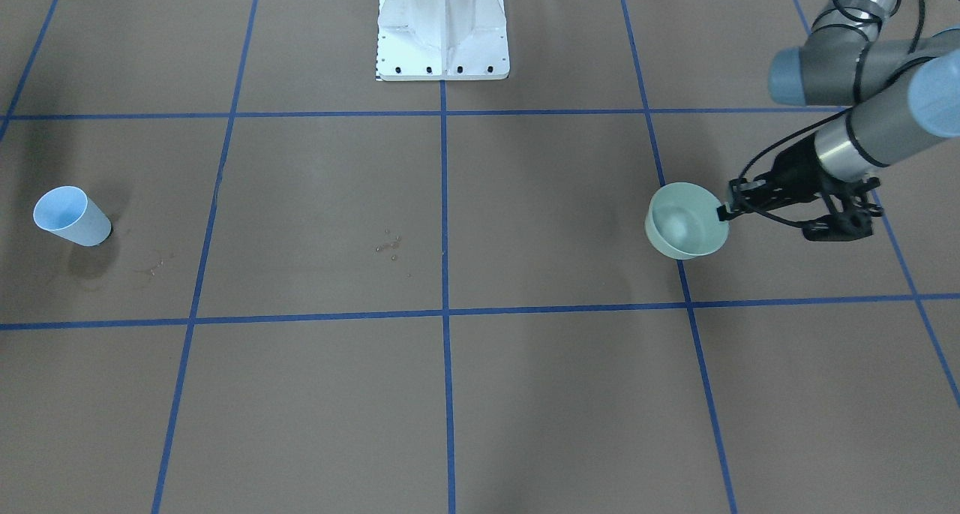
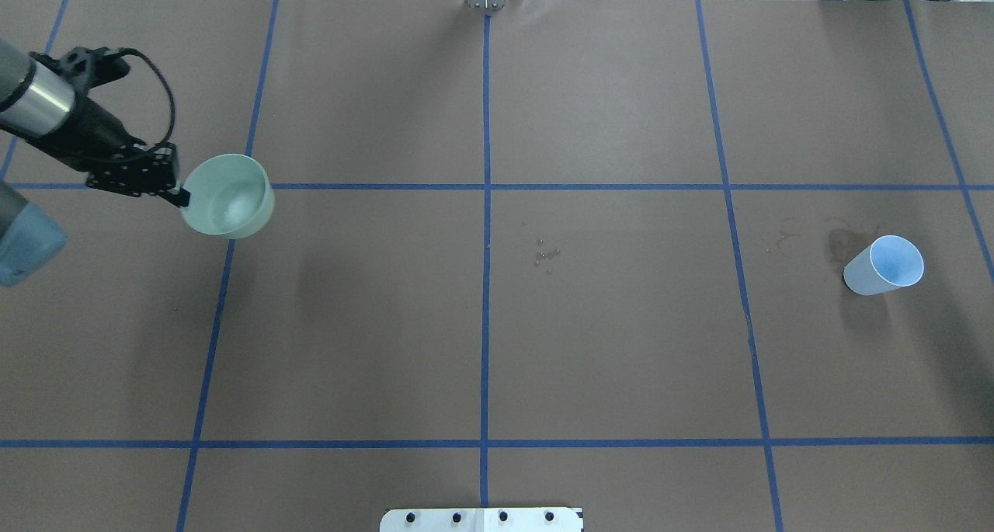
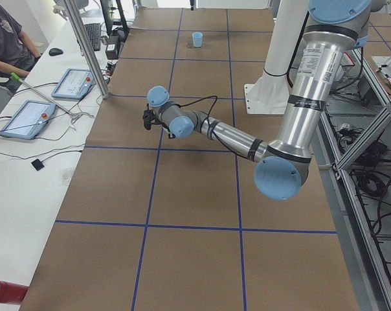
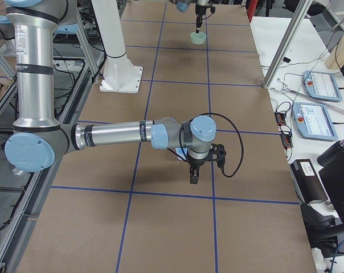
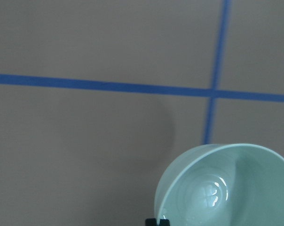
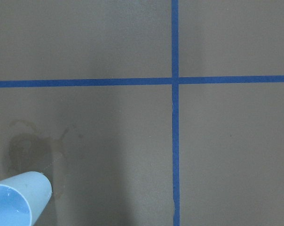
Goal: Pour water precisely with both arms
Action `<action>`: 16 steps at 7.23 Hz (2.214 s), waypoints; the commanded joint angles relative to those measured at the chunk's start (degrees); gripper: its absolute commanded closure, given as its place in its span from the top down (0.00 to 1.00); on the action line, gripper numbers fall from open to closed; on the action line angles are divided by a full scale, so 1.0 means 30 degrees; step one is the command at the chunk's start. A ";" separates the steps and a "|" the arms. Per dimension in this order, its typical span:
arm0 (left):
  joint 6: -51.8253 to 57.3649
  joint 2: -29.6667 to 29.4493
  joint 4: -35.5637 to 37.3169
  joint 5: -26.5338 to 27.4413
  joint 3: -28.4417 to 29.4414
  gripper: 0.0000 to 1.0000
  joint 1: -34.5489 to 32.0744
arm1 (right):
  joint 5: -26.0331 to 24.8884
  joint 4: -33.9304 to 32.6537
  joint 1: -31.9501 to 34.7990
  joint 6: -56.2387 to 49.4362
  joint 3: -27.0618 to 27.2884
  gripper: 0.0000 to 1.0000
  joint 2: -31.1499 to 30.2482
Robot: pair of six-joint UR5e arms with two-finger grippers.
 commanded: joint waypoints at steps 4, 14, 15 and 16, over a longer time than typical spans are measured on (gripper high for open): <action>-0.6905 -0.7138 0.0151 0.6017 0.3073 0.00 0.6978 | 0.0314 -0.0029 0.0000 0.0017 0.0107 0.99 0.0001; -0.6933 -0.8284 0.0150 0.6374 0.4456 0.11 0.7421 | 0.0286 0.0000 0.0000 -0.0012 0.0136 0.99 0.0001; -0.6934 -0.8284 0.0151 0.6375 0.4485 0.11 0.7335 | 0.0315 -0.0029 0.0000 -0.0012 0.0136 0.99 0.0001; -0.6934 -0.8255 0.0151 0.6404 0.4514 0.11 0.7247 | 0.0316 -0.0029 0.0000 -0.0012 0.0136 0.99 0.0001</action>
